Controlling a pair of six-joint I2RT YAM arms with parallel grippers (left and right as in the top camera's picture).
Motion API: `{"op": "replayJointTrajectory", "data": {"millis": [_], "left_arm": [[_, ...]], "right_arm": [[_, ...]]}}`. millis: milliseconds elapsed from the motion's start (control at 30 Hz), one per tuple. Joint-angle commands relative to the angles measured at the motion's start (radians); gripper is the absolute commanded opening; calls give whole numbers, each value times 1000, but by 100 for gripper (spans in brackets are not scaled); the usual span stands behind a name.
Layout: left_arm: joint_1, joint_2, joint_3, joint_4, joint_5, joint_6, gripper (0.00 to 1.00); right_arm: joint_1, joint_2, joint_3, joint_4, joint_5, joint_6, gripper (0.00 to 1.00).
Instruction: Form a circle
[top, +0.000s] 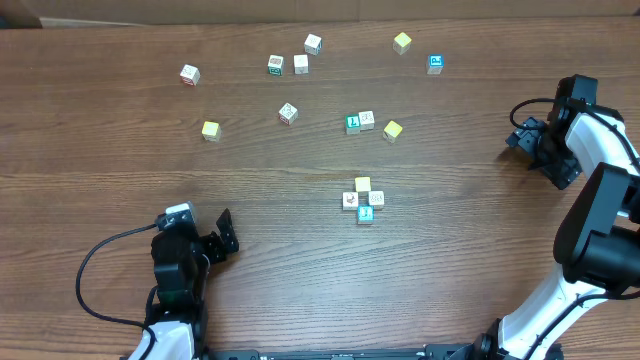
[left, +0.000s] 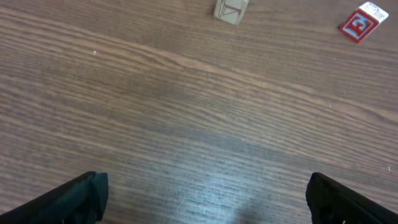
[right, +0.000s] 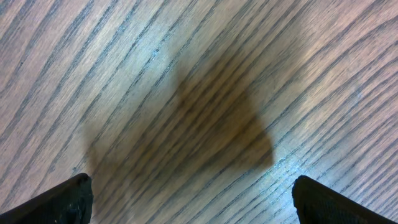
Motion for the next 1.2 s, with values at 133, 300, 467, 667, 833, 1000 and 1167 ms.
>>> {"op": "replayJointTrajectory", "data": {"millis": [133,300,467,667,833,1000,1167], "left_arm": [[5,-136,-8,-131,-17,0,99],[5,-185,-8,-181,-16,0,100],[5,-215,-8,-213,-6,-2,100],[5,-302,-8,-298,-6,-8,100],[5,-445,-8,-435,-6,-8,99],[5,-600,-8,-580,-21,-6,99],[5,-734,-8,-578,-14,16,100]], "right_arm": [[2,-27,-4,3,3,4,100],[2,-27,-4,3,3,4,100],[2,-27,-4,3,3,4,100],[2,-27,-4,3,3,4,100],[2,-27,-4,3,3,4,100],[2,-27,-4,3,3,4,100],[2,-27,-4,3,3,4,100]]}}
